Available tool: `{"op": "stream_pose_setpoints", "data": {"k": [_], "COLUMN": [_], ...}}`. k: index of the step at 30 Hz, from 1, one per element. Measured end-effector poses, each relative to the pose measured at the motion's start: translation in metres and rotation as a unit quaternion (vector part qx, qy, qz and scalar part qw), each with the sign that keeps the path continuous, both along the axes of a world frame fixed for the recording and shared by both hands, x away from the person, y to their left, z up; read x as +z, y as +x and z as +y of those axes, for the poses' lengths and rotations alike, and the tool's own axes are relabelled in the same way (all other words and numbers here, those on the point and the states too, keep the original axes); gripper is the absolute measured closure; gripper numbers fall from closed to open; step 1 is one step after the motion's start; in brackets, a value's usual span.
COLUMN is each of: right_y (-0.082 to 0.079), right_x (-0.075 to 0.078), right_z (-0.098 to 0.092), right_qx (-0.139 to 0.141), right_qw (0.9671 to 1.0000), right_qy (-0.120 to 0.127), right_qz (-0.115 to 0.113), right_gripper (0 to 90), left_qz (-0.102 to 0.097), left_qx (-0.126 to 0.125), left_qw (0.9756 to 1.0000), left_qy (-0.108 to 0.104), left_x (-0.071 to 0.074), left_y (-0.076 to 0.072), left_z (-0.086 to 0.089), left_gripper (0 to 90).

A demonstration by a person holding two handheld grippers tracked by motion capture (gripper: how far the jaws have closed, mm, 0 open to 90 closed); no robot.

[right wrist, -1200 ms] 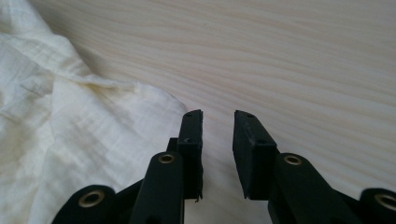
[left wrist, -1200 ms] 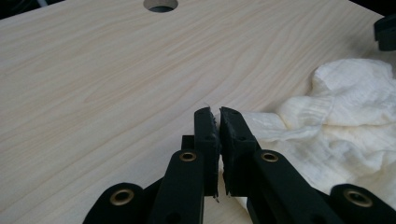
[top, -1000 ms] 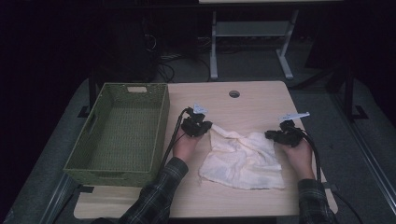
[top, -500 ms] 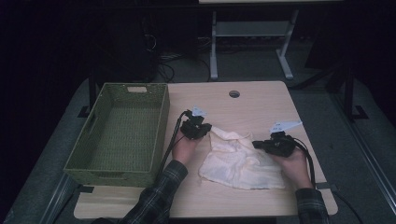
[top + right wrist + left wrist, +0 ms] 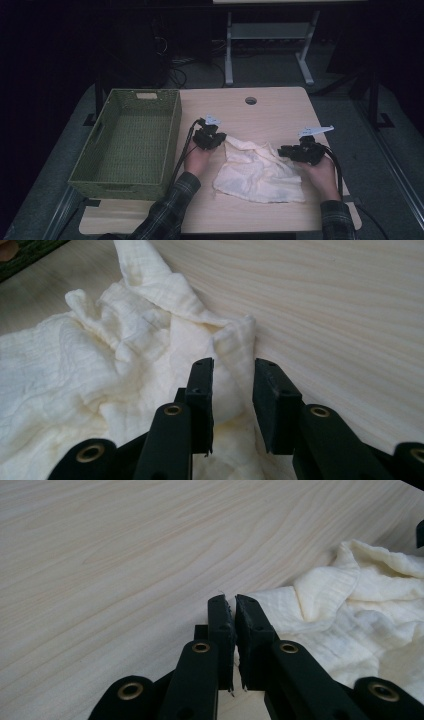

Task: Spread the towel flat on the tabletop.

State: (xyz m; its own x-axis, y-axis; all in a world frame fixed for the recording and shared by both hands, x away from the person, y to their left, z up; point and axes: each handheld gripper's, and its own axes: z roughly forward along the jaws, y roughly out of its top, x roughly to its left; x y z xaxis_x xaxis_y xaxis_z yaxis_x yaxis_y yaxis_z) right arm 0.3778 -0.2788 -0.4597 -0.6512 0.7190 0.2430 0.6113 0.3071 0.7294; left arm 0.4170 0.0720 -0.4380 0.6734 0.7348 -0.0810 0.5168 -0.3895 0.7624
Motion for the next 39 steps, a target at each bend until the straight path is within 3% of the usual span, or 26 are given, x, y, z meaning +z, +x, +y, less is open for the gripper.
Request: {"op": "stream_pose_setpoints", "data": {"k": [2, 3, 6, 7, 8, 10, 16, 20, 25, 29, 32, 34, 39], "right_y": [0.004, 0.005, 0.004, 0.004, 0.004, 0.006, 0.022, 0.042, 0.072, 0.082, 0.087, 0.087, 0.079], "right_x": [-0.005, -0.007, -0.005, -0.005, 0.003, 0.01, 0.026, 0.037, 0.045, 0.046, 0.045, 0.045, 0.049], "right_z": [0.001, 0.002, 0.008, 0.008, 0.007, 0.006, 0.003, -0.002, -0.006, -0.009, -0.013, -0.014, -0.013], "right_qx": [0.009, 0.016, 0.021, 0.021, 0.02, 0.017, -0.002, -0.024, -0.054, -0.07, -0.09, -0.1, -0.087], "right_qw": [0.9998, 0.9996, 0.9995, 0.9995, 0.9997, 0.9997, 0.9992, 0.9985, 0.9958, 0.9946, 0.9923, 0.991, 0.9928], "right_qy": [0.005, 0.005, -0.014, -0.014, -0.013, -0.014, -0.027, -0.026, -0.05, -0.059, -0.063, -0.058, -0.042], "right_qz": [0.015, 0.025, 0.018, 0.018, 0.001, -0.012, -0.028, -0.042, -0.054, -0.049, -0.058, -0.067, -0.07], "right_gripper": [71.3, 78.3, 89.7, 89.7, 89.9, 90.0, 90.0, 90.0, 90.0, 90.0, 90.0, 84.5, 77.1], "left_qz": [-0.003, -0.004, -0.009, -0.01, -0.013, -0.023, -0.036, -0.03, -0.022, -0.017, -0.02, -0.02, -0.01], "left_qx": [0.002, 0.002, 0.006, 0.01, 0.016, 0.028, 0.051, 0.07, 0.097, 0.108, 0.117, 0.128, 0.101], "left_qw": [1.0, 1.0, 0.9999, 0.9999, 0.9998, 0.9993, 0.9979, 0.9969, 0.9949, 0.9939, 0.9929, 0.9915, 0.9948], "left_qy": [-0.001, 0.0, -0.002, -0.004, -0.005, -0.01, -0.015, -0.02, -0.018, -0.014, -0.009, -0.011, -0.007], "left_x": [0.001, 0.002, 0.004, 0.005, 0.007, 0.014, 0.025, 0.023, 0.019, 0.017, 0.015, 0.015, 0.015], "left_y": [0.0, 0.0, 0.0, 0.0, 0.0, 0.0, 0.007, 0.016, 0.032, 0.041, 0.046, 0.047, 0.039], "left_z": [0.001, 0.001, 0.003, 0.004, 0.006, 0.01, 0.018, 0.019, 0.02, 0.02, 0.019, 0.019, 0.014], "left_gripper": [85.4, 85.5, 85.5, 85.5, 85.6, 85.6, 85.6, 85.6, 85.6, 85.5, 84.7, 75.9, 66.2]}}
